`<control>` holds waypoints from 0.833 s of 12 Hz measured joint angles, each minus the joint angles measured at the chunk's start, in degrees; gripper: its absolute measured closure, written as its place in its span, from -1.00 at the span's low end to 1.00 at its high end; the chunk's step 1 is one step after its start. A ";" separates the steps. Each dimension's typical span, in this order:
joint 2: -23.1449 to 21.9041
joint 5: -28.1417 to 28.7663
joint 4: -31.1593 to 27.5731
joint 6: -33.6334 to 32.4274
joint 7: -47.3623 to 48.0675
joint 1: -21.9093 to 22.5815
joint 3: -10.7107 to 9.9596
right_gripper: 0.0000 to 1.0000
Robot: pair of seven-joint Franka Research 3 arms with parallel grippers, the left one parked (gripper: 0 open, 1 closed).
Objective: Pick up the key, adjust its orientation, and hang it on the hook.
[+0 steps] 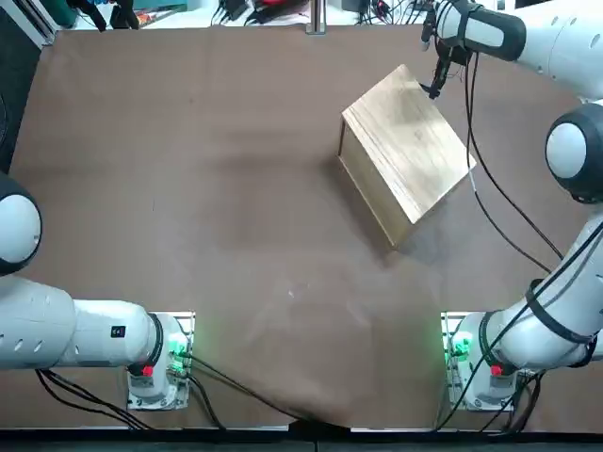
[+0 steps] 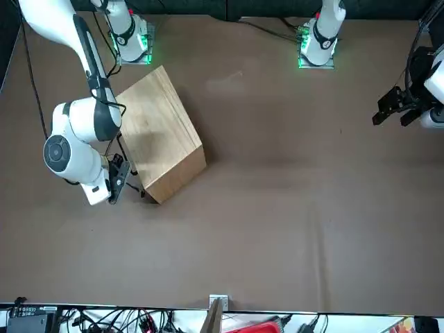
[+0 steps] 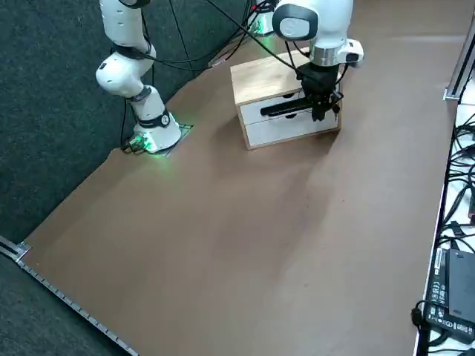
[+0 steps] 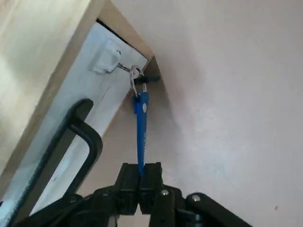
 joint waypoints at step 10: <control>0.11 0.02 0.00 -0.07 0.00 0.25 0.06 0.92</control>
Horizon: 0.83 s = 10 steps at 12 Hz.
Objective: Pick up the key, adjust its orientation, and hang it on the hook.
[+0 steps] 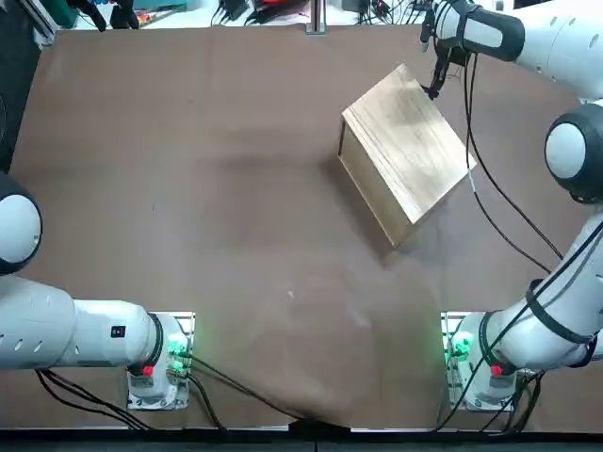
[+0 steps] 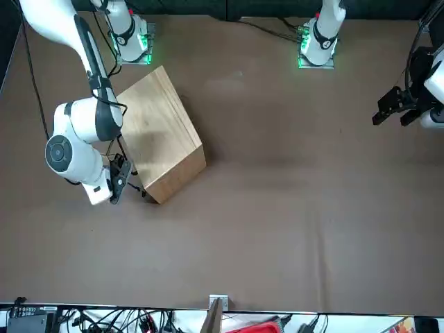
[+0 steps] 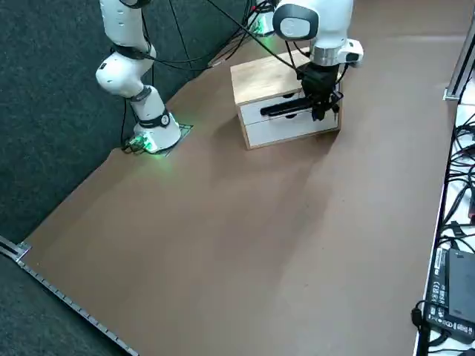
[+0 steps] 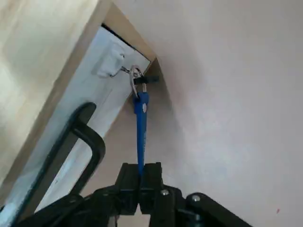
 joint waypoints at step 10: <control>0.33 0.47 0.00 0.02 0.00 0.08 0.00 0.92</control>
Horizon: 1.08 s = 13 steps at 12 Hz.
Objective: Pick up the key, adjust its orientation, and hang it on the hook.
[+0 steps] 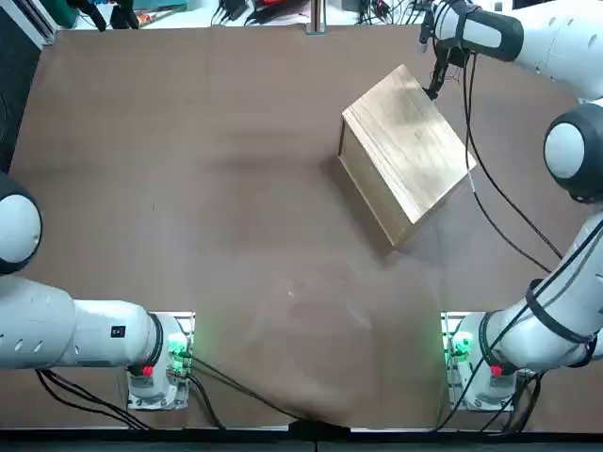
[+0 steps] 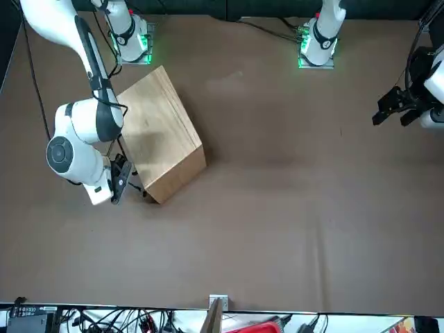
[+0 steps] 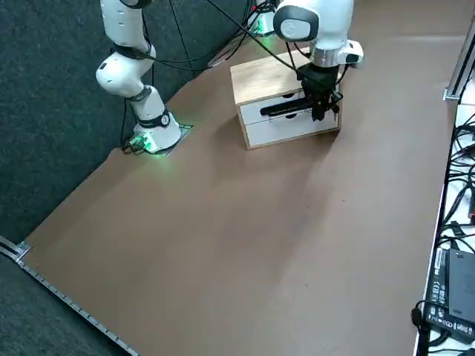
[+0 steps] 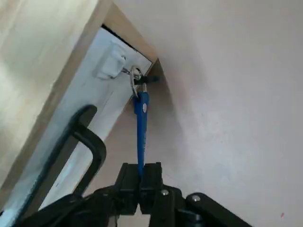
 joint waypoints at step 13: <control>1.17 0.01 -0.01 0.24 0.00 -0.12 -0.03 0.92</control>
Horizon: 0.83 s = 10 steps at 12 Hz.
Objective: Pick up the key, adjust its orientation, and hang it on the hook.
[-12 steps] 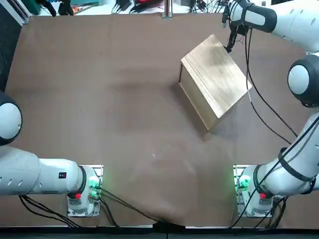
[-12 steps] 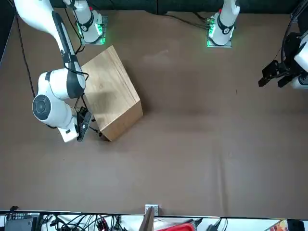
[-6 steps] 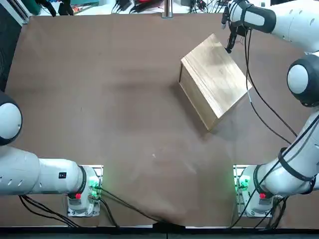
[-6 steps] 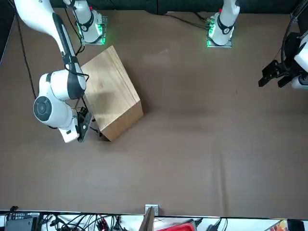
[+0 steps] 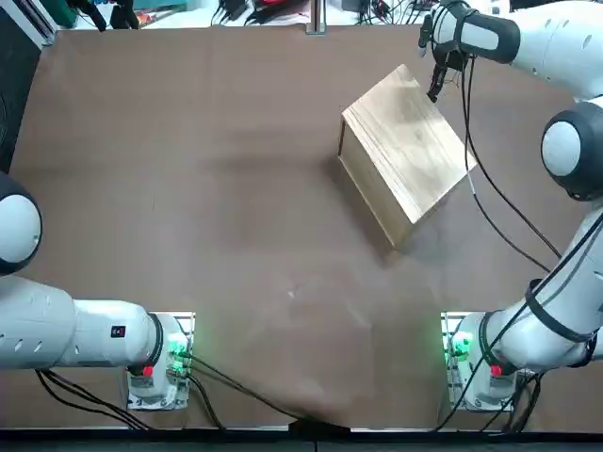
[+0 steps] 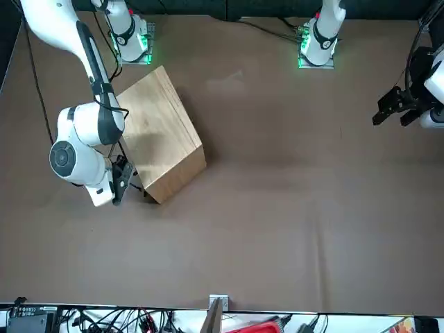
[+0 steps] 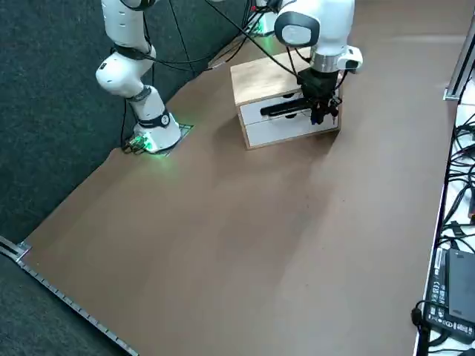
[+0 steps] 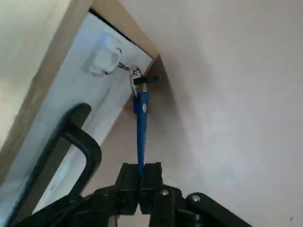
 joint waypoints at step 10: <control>0.09 0.01 0.00 0.03 0.00 -0.06 -0.01 0.91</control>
